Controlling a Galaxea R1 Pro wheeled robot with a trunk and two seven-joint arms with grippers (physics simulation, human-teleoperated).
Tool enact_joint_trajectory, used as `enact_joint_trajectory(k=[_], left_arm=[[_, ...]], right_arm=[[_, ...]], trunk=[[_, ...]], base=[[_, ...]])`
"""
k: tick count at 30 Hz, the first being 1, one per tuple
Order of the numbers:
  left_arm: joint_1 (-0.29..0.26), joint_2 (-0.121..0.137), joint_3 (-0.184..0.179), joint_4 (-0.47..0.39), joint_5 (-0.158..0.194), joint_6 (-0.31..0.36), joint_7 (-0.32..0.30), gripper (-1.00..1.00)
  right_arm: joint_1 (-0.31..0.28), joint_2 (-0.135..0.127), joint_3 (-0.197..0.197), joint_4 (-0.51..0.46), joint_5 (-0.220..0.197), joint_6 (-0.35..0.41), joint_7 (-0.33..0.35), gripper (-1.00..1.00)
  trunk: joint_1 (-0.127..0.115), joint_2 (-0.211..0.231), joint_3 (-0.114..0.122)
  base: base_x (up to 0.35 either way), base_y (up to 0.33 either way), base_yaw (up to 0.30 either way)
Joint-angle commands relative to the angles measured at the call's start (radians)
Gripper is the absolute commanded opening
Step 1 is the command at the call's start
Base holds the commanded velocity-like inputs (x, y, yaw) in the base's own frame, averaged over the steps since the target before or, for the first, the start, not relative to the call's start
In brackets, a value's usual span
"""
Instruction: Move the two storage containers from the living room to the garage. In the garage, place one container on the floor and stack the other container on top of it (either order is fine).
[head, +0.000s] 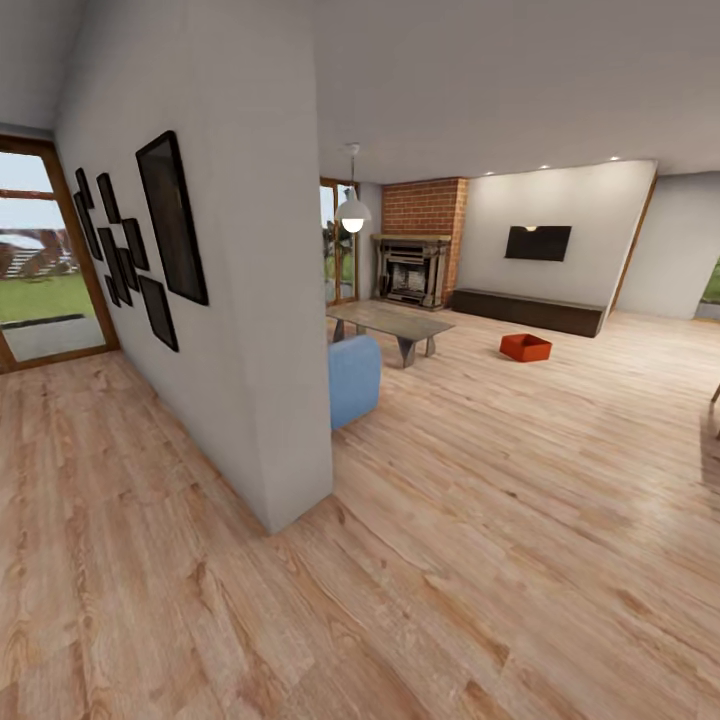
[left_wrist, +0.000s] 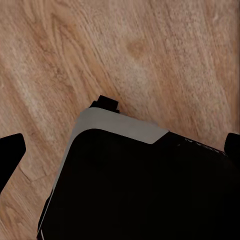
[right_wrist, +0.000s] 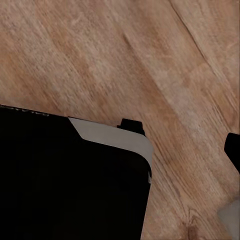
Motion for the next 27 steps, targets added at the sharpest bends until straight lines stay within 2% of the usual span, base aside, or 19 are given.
enact_joint_trajectory(k=[1, 6, 27], left_arm=[[-0.001, 0.000, -0.002, 0.000, 0.005, -0.002, 0.003, 1.00], [-0.001, 0.000, -0.002, 0.000, 0.004, -0.002, 0.003, 1.00], [-0.001, 0.001, -0.001, 0.000, 0.006, -0.003, 0.003, 1.00]], right_arm=[[-0.002, 0.002, 0.007, 0.003, -0.011, -0.005, -0.005, 1.00], [-0.001, -0.005, 0.005, 0.003, -0.010, -0.005, 0.003, 1.00], [-0.002, -0.008, 0.004, 0.004, -0.018, -0.005, 0.004, 1.00]], trunk=[[0.001, -0.001, -0.001], [0.001, -0.001, -0.001], [0.001, -0.001, -0.001]], base=[[0.294, 0.000, -0.020], [0.293, 0.000, -0.169], [0.263, 0.000, -0.297]])
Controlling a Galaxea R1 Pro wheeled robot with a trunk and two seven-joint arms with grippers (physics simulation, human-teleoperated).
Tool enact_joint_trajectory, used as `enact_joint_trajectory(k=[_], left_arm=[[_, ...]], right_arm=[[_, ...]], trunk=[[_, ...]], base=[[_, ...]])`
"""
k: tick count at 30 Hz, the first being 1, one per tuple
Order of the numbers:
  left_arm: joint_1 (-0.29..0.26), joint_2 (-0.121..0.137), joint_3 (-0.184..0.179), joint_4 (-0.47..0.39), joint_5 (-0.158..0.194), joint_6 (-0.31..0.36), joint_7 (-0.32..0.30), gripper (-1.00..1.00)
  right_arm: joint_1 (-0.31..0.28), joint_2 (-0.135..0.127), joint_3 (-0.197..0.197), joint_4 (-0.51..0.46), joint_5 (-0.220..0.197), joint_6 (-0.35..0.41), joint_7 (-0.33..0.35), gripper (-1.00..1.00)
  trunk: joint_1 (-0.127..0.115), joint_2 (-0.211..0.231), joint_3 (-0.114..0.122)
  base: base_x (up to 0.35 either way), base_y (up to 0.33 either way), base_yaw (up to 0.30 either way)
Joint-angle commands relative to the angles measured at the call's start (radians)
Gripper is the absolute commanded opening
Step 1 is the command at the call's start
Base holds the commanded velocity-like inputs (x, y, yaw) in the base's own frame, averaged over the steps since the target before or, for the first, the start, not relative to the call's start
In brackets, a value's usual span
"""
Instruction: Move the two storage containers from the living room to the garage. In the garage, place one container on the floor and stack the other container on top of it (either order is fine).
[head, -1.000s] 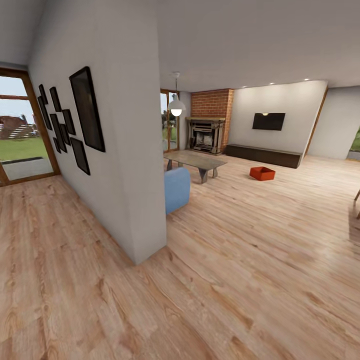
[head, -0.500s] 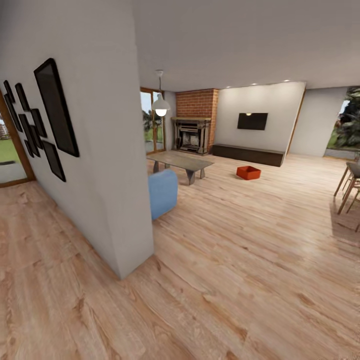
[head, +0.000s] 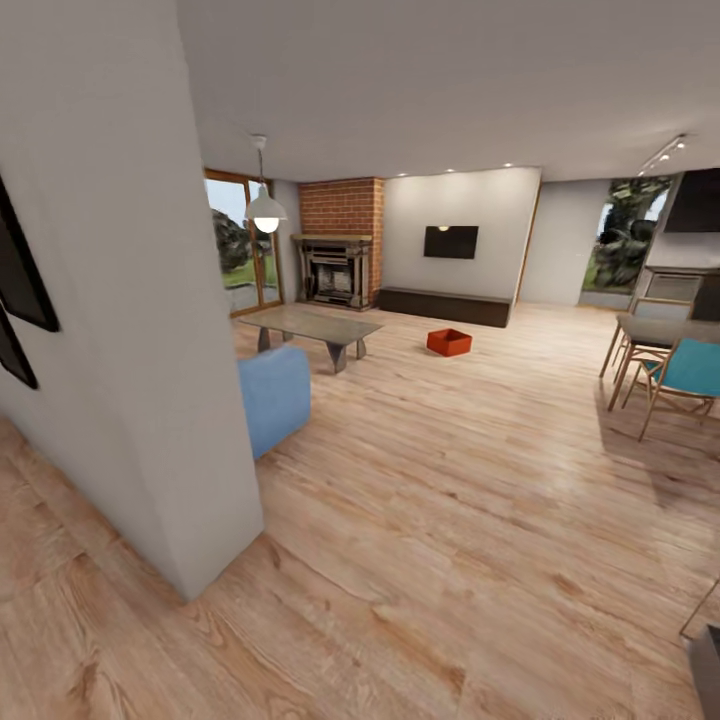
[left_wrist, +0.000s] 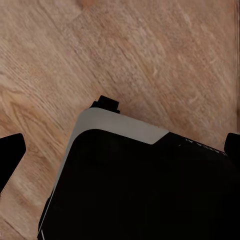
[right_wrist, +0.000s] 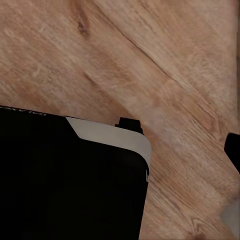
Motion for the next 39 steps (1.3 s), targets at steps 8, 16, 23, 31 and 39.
enact_joint_trajectory(k=[8, 16, 23, 31, 39], left_arm=[[0.000, 0.001, -0.002, 0.000, 0.007, -0.003, 0.003, 1.00], [0.000, 0.002, -0.002, 0.000, 0.006, -0.003, 0.003, 1.00], [0.000, 0.003, -0.002, -0.001, 0.008, -0.003, 0.003, 1.00], [0.000, 0.002, -0.002, 0.000, 0.009, -0.003, 0.003, 1.00], [0.000, 0.002, -0.003, 0.000, 0.004, 0.000, 0.002, 1.00]], right_arm=[[-0.001, 0.001, 0.008, 0.003, -0.010, -0.006, -0.002, 1.00], [-0.001, 0.000, 0.008, 0.003, -0.010, -0.006, -0.002, 1.00], [-0.001, 0.000, 0.009, 0.003, -0.010, -0.006, -0.002, 1.00], [-0.001, 0.001, 0.010, 0.003, -0.010, -0.006, -0.002, 1.00], [-0.001, 0.007, 0.010, 0.003, -0.007, -0.001, -0.003, 1.00]], trunk=[[0.000, -0.001, -0.001], [0.000, -0.001, -0.001], [0.000, -0.001, -0.001], [0.000, -0.001, -0.001], [0.000, -0.001, -0.001]], base=[[0.072, 0.000, -0.300], [0.002, 0.000, -0.300], [0.000, 0.000, -0.300], [0.000, 0.000, -0.300], [0.156, 0.000, -0.166]])
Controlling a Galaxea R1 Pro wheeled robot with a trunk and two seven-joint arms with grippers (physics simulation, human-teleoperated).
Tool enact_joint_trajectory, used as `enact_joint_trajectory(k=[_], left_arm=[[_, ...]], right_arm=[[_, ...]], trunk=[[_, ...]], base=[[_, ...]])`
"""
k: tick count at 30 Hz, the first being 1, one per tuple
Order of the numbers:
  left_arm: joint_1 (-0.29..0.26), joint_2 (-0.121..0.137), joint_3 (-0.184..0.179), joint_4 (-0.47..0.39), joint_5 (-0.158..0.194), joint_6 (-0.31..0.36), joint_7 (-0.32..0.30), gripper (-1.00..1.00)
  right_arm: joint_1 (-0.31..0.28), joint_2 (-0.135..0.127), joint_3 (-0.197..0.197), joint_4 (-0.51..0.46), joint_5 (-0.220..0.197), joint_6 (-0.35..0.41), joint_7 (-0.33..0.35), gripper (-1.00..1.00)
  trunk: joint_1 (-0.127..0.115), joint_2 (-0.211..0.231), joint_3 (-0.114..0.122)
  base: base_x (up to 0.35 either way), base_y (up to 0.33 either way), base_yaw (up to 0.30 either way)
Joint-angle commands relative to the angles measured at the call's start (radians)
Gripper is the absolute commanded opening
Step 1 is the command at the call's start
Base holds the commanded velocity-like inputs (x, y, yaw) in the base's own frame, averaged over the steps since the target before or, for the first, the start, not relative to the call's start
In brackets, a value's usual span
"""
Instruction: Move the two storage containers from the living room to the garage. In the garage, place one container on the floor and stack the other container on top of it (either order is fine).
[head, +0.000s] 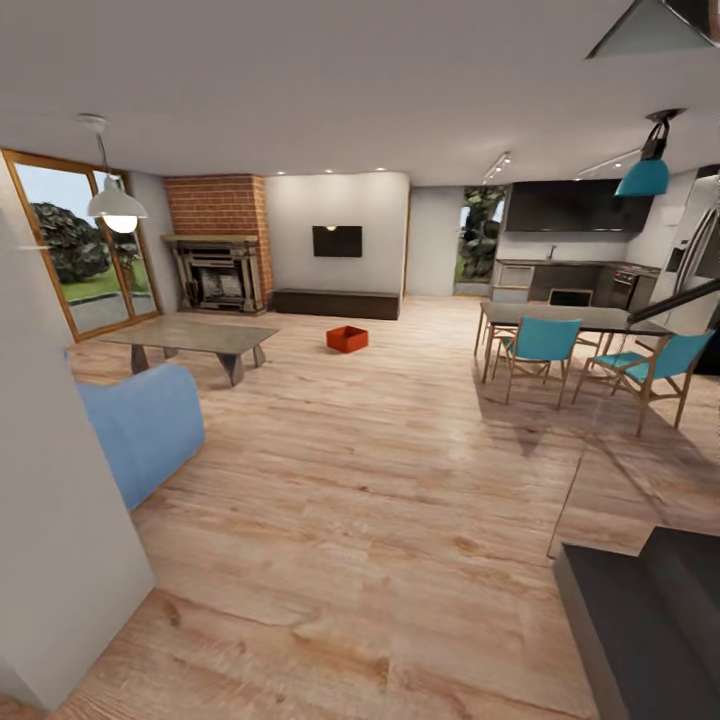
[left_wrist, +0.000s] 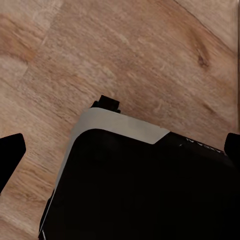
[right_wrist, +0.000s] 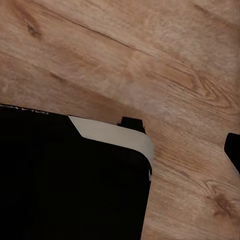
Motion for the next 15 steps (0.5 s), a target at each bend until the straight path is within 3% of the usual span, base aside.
enact_joint_trajectory(k=[1, 15], left_arm=[[-0.001, 0.000, -0.002, 0.000, 0.004, -0.002, 0.003, 1.00], [-0.001, -0.001, -0.002, 0.000, 0.003, -0.001, 0.002, 1.00]], right_arm=[[-0.001, 0.000, 0.008, 0.003, -0.008, -0.006, -0.002, 1.00], [-0.001, -0.005, 0.013, 0.003, 0.001, -0.003, -0.001, 1.00]], trunk=[[0.001, -0.001, -0.001], [0.001, -0.001, -0.001]], base=[[0.302, 0.000, -0.021], [0.319, 0.000, -0.003]])
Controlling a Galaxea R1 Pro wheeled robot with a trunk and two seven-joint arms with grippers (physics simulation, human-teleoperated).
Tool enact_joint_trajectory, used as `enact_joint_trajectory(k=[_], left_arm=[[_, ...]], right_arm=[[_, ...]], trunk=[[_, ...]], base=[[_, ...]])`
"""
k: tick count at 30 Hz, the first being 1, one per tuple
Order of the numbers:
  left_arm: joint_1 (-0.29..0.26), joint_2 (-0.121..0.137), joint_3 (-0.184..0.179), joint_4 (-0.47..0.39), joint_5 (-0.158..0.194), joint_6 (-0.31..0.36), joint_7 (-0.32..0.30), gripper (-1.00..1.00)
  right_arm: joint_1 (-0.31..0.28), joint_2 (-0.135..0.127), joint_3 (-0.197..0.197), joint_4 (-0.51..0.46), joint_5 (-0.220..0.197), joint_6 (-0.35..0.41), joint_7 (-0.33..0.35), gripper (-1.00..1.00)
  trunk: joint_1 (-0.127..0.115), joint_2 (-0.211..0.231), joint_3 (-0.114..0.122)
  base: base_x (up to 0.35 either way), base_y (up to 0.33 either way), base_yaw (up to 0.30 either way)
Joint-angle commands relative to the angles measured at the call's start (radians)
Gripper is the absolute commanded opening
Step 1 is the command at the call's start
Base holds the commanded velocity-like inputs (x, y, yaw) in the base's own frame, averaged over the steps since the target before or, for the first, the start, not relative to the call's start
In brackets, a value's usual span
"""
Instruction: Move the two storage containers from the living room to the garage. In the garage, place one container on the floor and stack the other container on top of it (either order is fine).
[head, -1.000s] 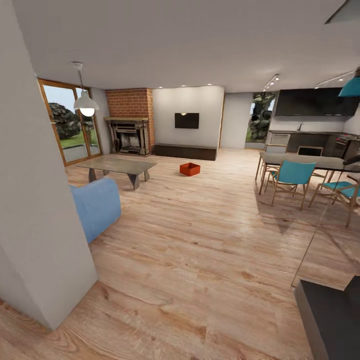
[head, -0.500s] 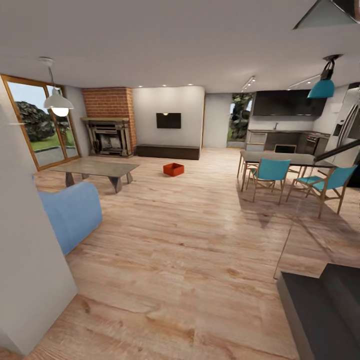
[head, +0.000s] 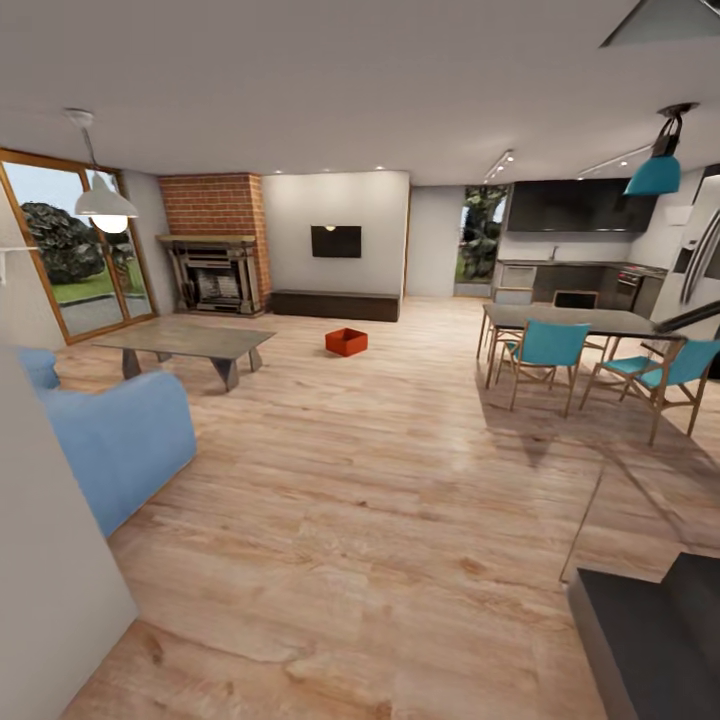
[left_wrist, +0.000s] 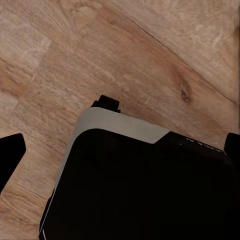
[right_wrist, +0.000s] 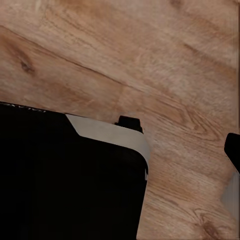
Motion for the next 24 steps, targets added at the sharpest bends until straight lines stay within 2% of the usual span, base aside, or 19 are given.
enact_joint_trajectory(k=[1, 24], left_arm=[[-0.001, 0.000, -0.002, 0.000, 0.005, -0.002, 0.003, 1.00], [-0.001, -0.001, -0.002, 0.000, 0.004, -0.005, 0.004, 1.00]], right_arm=[[-0.001, 0.000, 0.009, 0.003, -0.009, -0.006, -0.002, 1.00], [-0.001, -0.003, 0.010, 0.002, -0.008, -0.014, -0.010, 1.00]], trunk=[[0.001, -0.001, -0.001], [0.001, -0.001, -0.001]], base=[[0.322, 0.000, 0.000], [0.322, 0.000, 0.000]])
